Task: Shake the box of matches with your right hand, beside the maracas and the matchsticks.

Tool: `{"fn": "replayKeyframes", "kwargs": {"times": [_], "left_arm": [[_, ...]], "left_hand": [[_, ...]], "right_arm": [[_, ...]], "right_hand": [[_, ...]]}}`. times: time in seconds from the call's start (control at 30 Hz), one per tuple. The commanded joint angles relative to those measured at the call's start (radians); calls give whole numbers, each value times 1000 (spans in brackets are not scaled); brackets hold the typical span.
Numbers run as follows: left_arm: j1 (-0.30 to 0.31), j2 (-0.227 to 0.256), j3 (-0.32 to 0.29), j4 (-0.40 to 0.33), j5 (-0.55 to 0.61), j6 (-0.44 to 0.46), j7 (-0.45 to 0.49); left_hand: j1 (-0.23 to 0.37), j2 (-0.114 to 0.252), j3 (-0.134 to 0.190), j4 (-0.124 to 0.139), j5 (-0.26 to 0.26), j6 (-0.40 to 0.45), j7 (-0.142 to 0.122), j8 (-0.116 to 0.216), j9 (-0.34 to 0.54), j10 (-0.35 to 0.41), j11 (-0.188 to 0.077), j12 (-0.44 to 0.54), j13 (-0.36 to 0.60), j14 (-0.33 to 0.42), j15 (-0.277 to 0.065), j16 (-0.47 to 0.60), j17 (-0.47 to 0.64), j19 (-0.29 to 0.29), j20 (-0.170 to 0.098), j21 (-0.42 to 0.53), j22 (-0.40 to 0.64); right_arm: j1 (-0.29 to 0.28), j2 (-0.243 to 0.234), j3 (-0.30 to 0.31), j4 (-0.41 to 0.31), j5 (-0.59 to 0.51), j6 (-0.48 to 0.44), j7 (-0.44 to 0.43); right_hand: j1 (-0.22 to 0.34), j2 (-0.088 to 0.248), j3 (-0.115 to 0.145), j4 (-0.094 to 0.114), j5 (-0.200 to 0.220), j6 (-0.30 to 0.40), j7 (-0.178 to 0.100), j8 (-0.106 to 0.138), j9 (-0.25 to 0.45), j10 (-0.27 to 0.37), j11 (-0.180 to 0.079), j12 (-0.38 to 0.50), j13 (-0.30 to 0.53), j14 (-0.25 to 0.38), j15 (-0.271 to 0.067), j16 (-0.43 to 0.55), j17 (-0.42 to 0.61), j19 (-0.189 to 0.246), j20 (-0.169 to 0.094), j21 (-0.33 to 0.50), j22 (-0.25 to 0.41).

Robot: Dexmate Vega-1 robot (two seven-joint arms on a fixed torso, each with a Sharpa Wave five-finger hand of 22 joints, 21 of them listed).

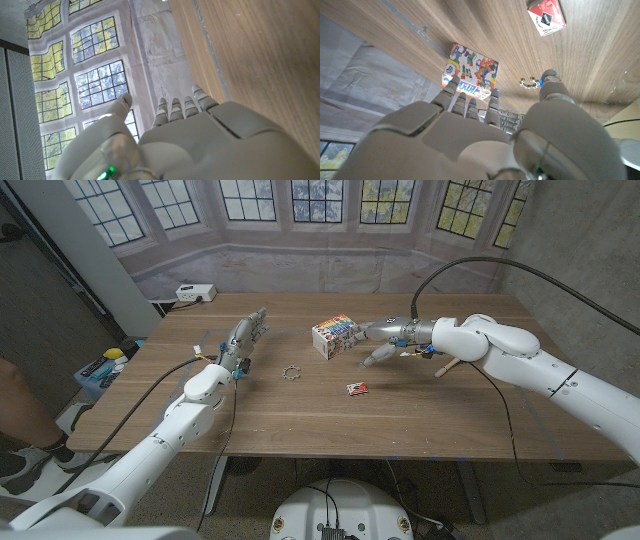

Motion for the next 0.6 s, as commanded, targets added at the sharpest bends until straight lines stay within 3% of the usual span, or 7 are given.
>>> {"fn": "replayKeyframes", "kwargs": {"times": [0.03,0.6], "left_arm": [[2,6,-2,-9,5,-5,-1],[-2,8,-1,-5,3,-6,-12]], "left_hand": [[12,0,-3,2,5,7,2,6,5,-2,5,9,5,-3,10,3,6,4,8,-1,6],[13,-1,-4,2,5,7,2,6,5,-1,5,9,5,-4,8,3,5,3,8,-1,6]], "right_arm": [[-14,-3,-9,-36,-42,-40,35],[-61,-14,-3,-83,-81,-84,31]], "right_hand": [[10,-6,5,-2,9,-7,5,0,2,-12,1,-2,0,-11,4,-2,3,-4,1,0,5],[27,-17,9,1,12,24,37,16,3,-20,0,5,-1,-10,2,6,5,-2,-4,7,6]]}}
